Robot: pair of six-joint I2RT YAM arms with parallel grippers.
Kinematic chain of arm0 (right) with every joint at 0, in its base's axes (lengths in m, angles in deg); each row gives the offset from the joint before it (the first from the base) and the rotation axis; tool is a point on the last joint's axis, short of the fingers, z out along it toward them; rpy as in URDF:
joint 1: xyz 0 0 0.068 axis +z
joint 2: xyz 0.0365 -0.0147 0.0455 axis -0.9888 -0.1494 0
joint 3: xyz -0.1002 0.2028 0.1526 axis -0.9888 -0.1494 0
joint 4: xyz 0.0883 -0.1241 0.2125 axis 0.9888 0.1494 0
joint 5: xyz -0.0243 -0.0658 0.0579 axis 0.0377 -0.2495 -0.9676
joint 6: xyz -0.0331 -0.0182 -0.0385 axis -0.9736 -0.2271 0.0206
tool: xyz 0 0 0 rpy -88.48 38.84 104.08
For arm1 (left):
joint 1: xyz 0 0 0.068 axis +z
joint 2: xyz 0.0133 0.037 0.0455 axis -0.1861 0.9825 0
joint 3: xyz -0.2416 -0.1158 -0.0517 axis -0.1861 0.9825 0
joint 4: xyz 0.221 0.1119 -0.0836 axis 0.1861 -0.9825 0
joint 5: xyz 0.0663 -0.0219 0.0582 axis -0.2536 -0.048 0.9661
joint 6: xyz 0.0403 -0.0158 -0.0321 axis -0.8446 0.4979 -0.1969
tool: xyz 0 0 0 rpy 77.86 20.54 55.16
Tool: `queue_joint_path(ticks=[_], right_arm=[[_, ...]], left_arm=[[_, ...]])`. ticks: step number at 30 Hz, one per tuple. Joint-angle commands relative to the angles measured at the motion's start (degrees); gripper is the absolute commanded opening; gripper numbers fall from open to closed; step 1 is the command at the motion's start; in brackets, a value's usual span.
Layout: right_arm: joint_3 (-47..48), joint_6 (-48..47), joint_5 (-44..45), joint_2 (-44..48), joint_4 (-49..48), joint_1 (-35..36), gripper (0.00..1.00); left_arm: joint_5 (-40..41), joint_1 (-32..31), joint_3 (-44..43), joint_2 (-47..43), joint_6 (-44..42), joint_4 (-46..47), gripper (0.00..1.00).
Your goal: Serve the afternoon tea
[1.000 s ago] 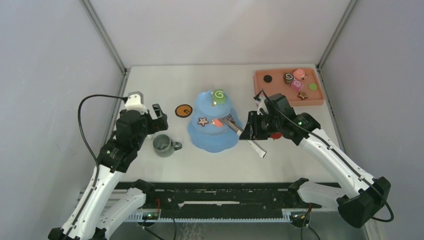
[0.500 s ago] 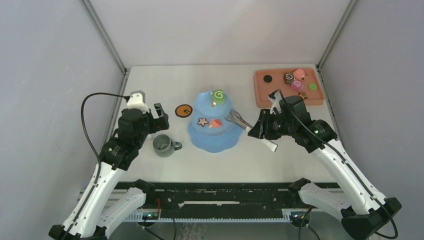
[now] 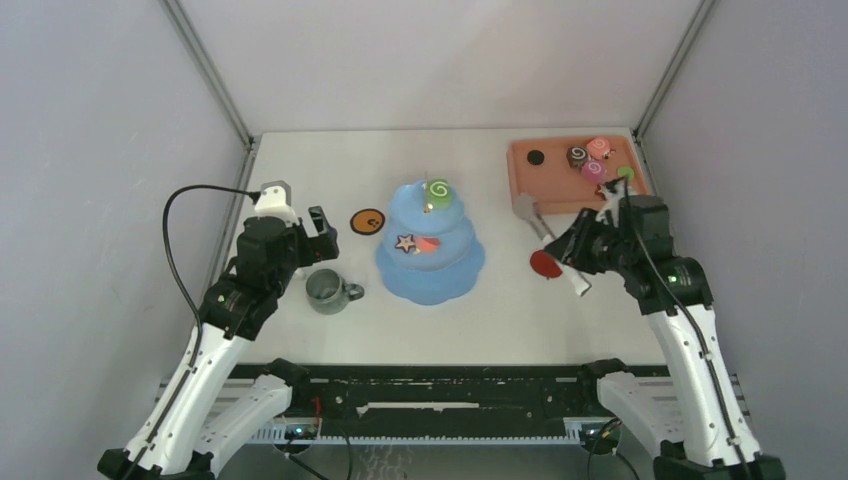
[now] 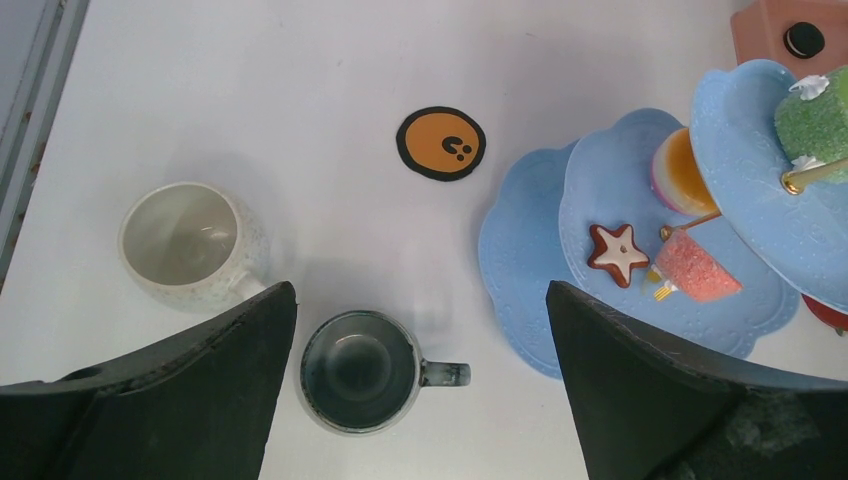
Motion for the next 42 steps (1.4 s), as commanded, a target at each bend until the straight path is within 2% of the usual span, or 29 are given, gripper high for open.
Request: queue_joint_path(ticks=[1,7,14,19,29,37,42], right_arm=[[0.85,-4.10,0.28,1.88,-0.73,-10.99,0.37],[1.06,-6.09,7.22,-4.98,-9.84,-19.41,0.39],[4.31,-7.15,14.57,-19.95,-16.59,-23.41,0.42],[6.57,-6.47,14.15,-27.75,-19.79,-26.38,0.45],[15.51,-9.87,12.77,-38.62,-22.48,-26.49,0.47],[24.98,-11.26,10.45,-46.63,-18.93,-26.19,0.49],[26.82,-11.82,10.81,-48.05,-16.97,-25.54,0.49]], left_arm=[[-0.07,0.29,-0.95,-0.64,-0.02,2.06,1.00],[-0.40,0.35,-1.01,-0.14,0.11,2.41,1.00],[0.65,0.35,-1.20,0.23,-0.43,2.35,1.00],[0.78,0.32,-2.49,2.25,-1.22,2.52,1.00],[2.41,0.38,-3.70,5.01,-2.93,3.68,1.00],[2.56,0.55,-3.91,6.88,-3.31,4.49,1.00],[2.66,0.73,-4.26,7.53,-3.40,4.58,1.00]])
